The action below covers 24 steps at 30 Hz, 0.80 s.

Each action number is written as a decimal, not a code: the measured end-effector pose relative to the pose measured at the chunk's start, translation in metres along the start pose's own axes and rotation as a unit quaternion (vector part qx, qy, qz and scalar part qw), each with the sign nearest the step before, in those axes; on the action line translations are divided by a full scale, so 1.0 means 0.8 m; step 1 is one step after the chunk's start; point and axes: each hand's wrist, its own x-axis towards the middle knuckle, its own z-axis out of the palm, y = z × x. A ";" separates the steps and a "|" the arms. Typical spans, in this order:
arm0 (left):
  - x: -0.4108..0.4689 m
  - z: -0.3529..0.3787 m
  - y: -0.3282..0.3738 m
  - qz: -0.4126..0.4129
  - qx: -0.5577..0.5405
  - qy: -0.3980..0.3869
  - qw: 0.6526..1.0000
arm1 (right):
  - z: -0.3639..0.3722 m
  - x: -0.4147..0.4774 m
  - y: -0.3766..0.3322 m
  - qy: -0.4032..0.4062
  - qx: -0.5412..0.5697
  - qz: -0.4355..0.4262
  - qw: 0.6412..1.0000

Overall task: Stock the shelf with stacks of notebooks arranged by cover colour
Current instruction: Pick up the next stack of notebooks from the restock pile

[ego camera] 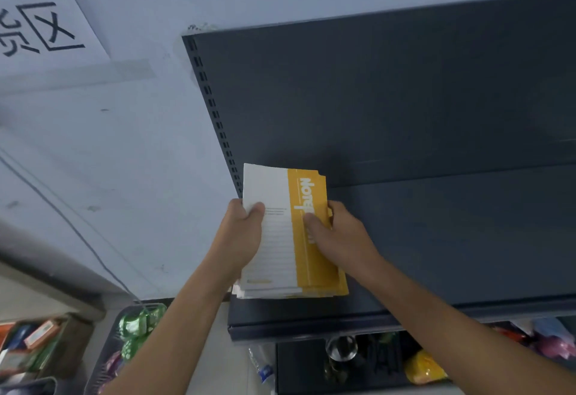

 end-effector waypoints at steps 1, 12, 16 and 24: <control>0.001 0.008 0.003 -0.009 -0.005 -0.001 1.000 | -0.006 0.000 0.002 0.004 0.000 0.003 1.000; 0.012 0.078 0.023 0.189 0.251 -0.073 0.946 | -0.076 -0.022 0.029 0.078 -0.129 0.088 0.985; 0.000 0.116 0.033 0.232 0.255 -0.099 0.933 | -0.112 -0.038 0.048 0.105 -0.126 0.113 0.980; -0.043 0.216 0.094 0.289 0.284 -0.130 0.905 | -0.223 -0.069 0.093 0.157 -0.124 0.132 0.971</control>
